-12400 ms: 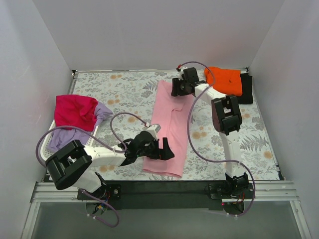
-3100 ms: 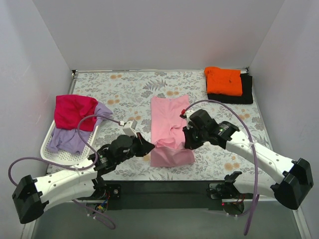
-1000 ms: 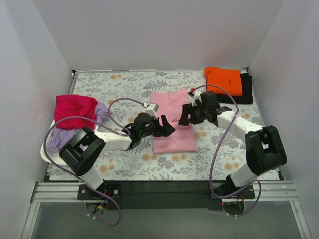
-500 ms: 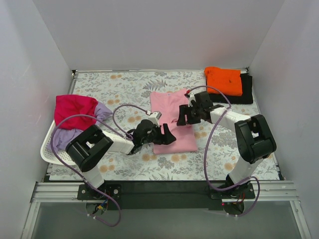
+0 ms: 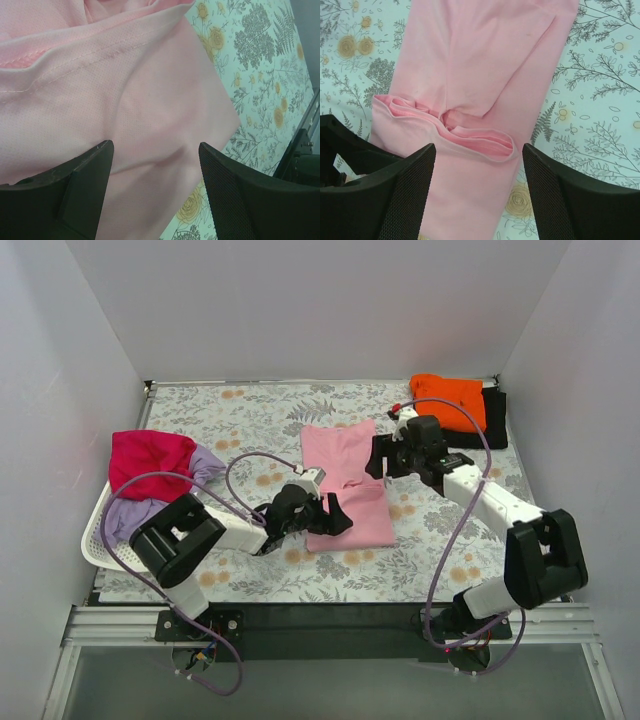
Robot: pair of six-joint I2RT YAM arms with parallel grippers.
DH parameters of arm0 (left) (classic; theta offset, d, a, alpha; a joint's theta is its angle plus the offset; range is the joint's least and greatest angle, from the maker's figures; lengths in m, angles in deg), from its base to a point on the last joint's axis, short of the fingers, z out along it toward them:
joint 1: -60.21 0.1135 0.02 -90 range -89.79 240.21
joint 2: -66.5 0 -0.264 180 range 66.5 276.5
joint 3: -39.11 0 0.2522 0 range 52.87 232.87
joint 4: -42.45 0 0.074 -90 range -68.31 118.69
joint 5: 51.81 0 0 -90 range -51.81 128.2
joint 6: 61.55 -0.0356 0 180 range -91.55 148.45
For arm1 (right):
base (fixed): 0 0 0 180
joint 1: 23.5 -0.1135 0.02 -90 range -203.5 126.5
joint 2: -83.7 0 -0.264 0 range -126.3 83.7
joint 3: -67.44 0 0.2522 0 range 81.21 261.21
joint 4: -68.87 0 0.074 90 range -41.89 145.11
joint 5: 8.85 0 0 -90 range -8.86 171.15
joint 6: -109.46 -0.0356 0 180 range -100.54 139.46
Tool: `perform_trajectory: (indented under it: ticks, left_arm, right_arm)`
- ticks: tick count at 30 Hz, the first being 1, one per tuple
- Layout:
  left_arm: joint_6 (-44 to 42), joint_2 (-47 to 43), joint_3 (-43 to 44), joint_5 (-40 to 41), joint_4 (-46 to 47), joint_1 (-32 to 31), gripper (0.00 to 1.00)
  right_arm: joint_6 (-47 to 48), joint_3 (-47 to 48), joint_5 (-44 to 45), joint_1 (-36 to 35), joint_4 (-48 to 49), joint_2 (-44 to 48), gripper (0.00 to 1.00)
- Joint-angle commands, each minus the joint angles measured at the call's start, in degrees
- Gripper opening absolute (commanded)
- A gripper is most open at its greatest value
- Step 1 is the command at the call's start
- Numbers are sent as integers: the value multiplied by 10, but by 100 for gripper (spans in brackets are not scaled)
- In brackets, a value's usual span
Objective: Fold and stack the t-shirts
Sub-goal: Fold the tshirt
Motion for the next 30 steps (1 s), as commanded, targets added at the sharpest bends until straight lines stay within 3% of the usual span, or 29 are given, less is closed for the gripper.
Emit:
perform_trajectory:
  ticks: [1,5,14,19,22,30]
  left_arm:
    - [-28,-31,9,9,-60,-9,64]
    - [-46,-75,32,22,-81,-16,64]
    - [-63,-184,51,92,-162,-26,64]
    - [-16,-281,35,211,-272,-21,67]
    - [24,-315,2,214,-320,-5,68]
    - [94,-395,-109,170,-295,25,68]
  right_arm:
    - [6,-50,17,-1,-16,58,64]
    - [6,-95,16,-1,-29,142,67]
    - [7,-143,-35,-1,-64,223,71]
    - [6,-170,-67,0,-64,224,72]
    - [5,-182,-85,0,-60,217,72]
    - [-8,-220,-112,0,-21,205,72]
